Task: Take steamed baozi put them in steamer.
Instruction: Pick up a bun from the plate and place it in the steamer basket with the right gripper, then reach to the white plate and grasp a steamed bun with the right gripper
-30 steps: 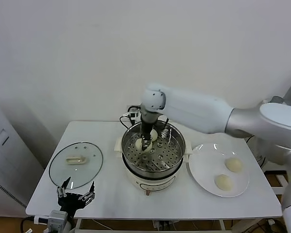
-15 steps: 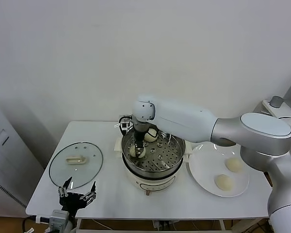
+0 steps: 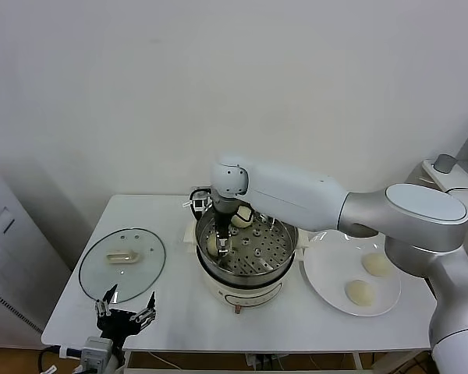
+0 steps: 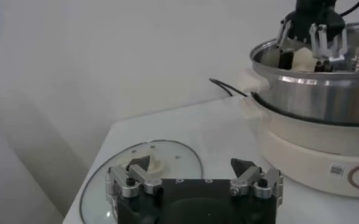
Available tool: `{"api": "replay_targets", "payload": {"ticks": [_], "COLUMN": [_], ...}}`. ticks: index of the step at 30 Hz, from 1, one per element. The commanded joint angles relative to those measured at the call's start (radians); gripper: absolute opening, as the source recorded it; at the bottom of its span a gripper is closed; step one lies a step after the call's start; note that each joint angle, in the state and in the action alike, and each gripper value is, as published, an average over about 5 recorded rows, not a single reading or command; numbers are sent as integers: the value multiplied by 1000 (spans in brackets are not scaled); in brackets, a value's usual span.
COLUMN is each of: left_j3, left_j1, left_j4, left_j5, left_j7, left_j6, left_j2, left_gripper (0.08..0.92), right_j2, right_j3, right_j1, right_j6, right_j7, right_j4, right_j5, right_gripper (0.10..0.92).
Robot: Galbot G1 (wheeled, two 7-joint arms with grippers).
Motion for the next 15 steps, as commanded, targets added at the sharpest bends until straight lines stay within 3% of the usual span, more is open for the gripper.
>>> {"api": "replay_targets", "payload": {"ticks": [1, 10, 15], "left_j3": [-1, 3, 4], "left_j1": [3, 6, 9], "left_j4": [-6, -17, -20], "left_j5": [2, -28, -64], "left_j7": [1, 14, 24], "left_j6": [1, 14, 28], "left_j2": [-32, -27, -15], "left_gripper": [823, 823, 823], "right_j2": [-38, -367, -549], "right_j3": [2, -4, 6], "right_j1": [37, 205, 231], "right_j6": [4, 107, 206], "right_j7": [-8, -95, -153], "right_j4": [26, 188, 260], "right_j5": [11, 102, 50], "right_gripper": [817, 823, 823]}}
